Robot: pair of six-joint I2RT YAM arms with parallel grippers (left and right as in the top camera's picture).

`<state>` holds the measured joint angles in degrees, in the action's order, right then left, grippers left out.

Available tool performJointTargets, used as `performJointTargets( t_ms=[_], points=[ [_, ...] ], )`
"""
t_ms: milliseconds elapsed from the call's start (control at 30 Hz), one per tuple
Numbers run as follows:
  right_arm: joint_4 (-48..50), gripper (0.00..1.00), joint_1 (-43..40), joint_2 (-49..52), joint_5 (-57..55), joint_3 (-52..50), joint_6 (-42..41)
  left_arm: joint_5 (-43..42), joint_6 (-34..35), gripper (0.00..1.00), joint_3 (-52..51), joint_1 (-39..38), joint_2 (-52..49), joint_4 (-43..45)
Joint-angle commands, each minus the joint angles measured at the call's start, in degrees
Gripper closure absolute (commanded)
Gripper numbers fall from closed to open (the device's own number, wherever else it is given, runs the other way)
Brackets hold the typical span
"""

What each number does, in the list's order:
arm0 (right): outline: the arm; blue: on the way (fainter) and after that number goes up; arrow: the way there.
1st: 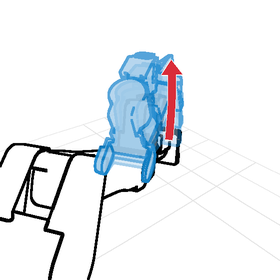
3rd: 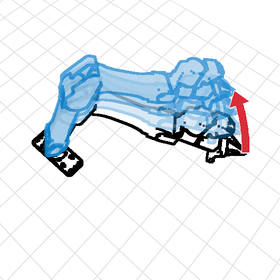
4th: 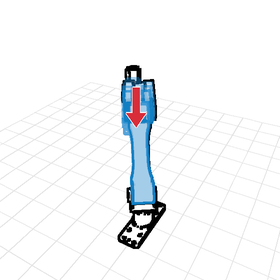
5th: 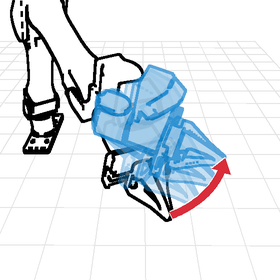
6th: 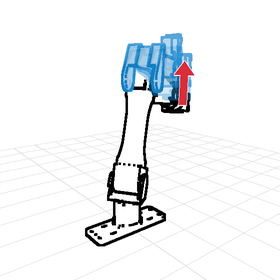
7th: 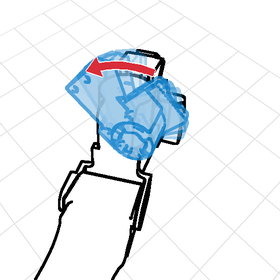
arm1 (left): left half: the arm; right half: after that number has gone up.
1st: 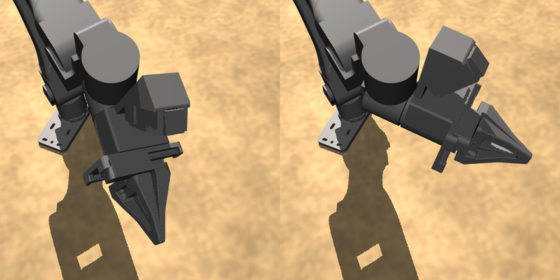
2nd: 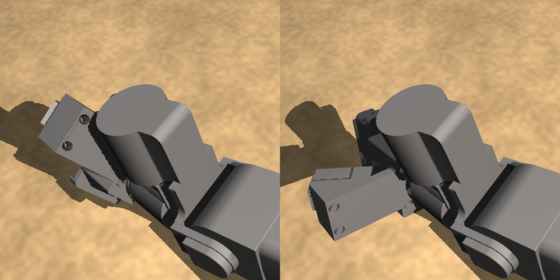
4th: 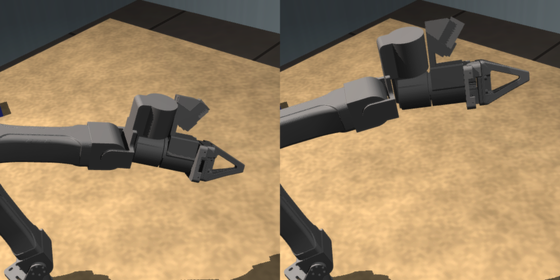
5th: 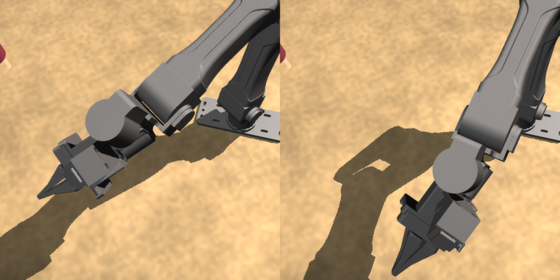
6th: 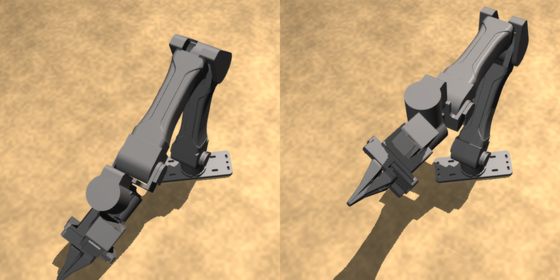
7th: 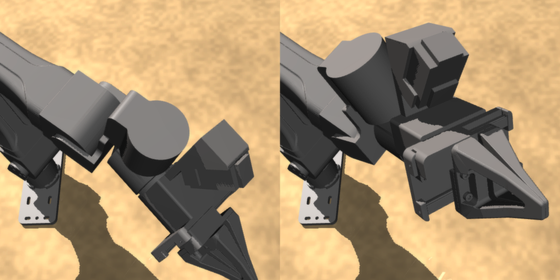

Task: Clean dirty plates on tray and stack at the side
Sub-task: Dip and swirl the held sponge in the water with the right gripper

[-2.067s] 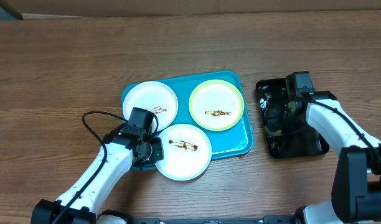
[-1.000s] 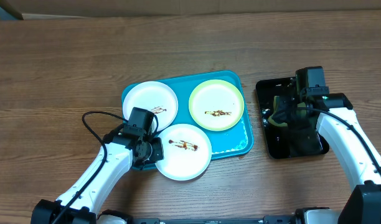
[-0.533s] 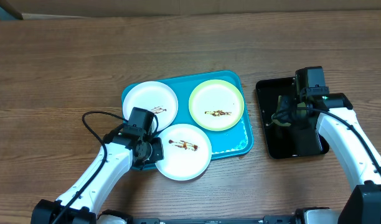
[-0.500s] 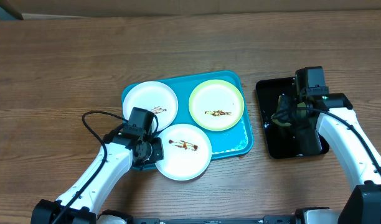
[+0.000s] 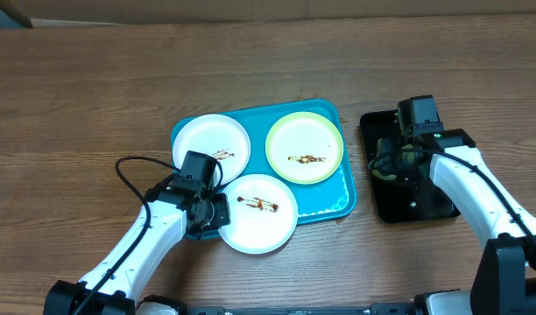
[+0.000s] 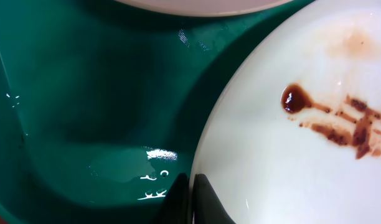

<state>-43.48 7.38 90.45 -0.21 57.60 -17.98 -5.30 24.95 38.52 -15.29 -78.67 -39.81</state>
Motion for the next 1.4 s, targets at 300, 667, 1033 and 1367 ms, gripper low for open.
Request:
performJointTargets(
  t_ms=[300, 667, 1033, 1367],
  points=[
    [1.4, 0.96, 2.0, 3.1, 2.3, -0.3, 0.0, 0.8, -0.2, 0.96, 0.9, -0.1, -0.4, -0.4],
    [5.4, 0.96, 2.0, 4.3, 10.4, -0.2, 0.1, 0.8, -0.2, 0.96, 0.9, -0.1, -0.4, -0.5],
    [6.0, 0.96, 2.0, 4.3, 15.0, -0.2, 1.9, 0.9, -0.2, 0.96, 0.9, -0.1, -0.4, -0.4],
    [6.2, 0.94, 2.0, 4.3, 16.3, -0.2, 3.5, 0.8, -0.2, 0.96, 0.9, -0.1, -0.4, -0.5]
  ],
)
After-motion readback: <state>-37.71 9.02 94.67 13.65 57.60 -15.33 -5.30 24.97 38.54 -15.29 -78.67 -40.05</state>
